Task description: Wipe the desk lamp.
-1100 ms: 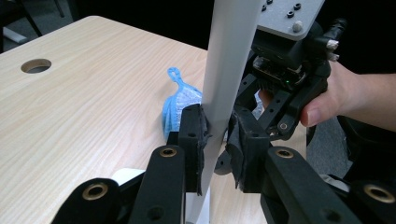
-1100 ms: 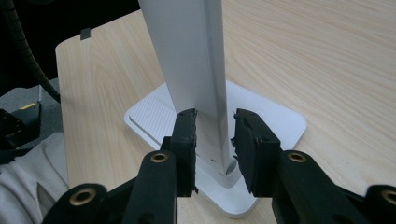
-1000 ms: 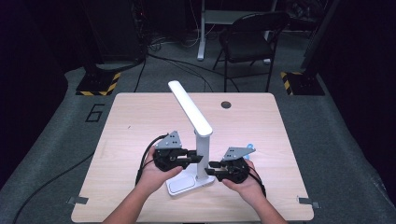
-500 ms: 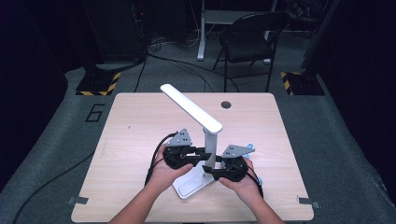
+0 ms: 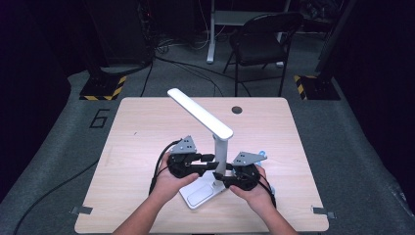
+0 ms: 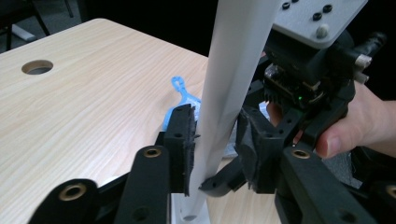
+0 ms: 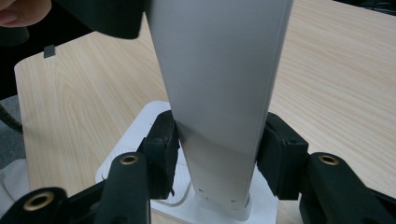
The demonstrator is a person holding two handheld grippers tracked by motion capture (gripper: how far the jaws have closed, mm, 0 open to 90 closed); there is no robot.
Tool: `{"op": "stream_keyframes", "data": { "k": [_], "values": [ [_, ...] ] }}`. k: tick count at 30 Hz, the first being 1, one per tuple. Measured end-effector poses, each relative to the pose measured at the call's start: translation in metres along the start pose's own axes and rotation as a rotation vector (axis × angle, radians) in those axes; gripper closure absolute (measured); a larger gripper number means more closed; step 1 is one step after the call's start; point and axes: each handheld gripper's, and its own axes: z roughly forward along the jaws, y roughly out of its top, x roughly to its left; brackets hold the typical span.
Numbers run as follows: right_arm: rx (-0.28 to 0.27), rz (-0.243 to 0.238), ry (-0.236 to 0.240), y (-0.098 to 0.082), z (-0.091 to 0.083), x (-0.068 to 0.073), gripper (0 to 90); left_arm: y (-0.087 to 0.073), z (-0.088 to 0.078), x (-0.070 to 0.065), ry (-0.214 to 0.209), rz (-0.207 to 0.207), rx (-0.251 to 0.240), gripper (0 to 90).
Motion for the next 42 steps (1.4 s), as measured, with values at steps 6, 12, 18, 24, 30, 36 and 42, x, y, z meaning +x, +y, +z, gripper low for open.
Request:
{"op": "stream_keyframes", "data": {
  "k": [6, 12, 18, 24, 30, 36, 42],
  "values": [
    [0.009, -0.007, 0.012, 0.001, 0.001, -0.001, 52.1, -0.015, -0.012, 0.007, 0.035, -0.042, -0.018, 50.8],
    [0.010, -0.029, 0.031, 0.004, 0.006, 0.002, 52.8, -0.031, -0.026, 0.015, 0.061, -0.058, -0.017, 46.3],
    [0.018, -0.045, 0.059, 0.008, 0.013, 0.010, 53.3, -0.045, -0.039, 0.024, 0.097, -0.083, -0.019, 45.7],
    [0.014, -0.061, 0.081, 0.009, 0.017, 0.014, 53.5, -0.061, -0.048, 0.029, 0.116, -0.114, -0.016, 44.9],
    [0.021, -0.083, 0.113, 0.012, 0.022, 0.019, 53.9, -0.077, -0.060, 0.034, 0.150, -0.140, -0.030, 44.9],
    [0.024, -0.095, 0.132, 0.014, 0.027, 0.026, 54.0, -0.086, -0.064, 0.037, 0.180, -0.154, -0.028, 43.4],
    [0.023, -0.096, 0.116, 0.013, 0.025, 0.024, 53.0, -0.097, -0.064, 0.038, 0.184, -0.182, -0.026, 43.0]
  ]
}}
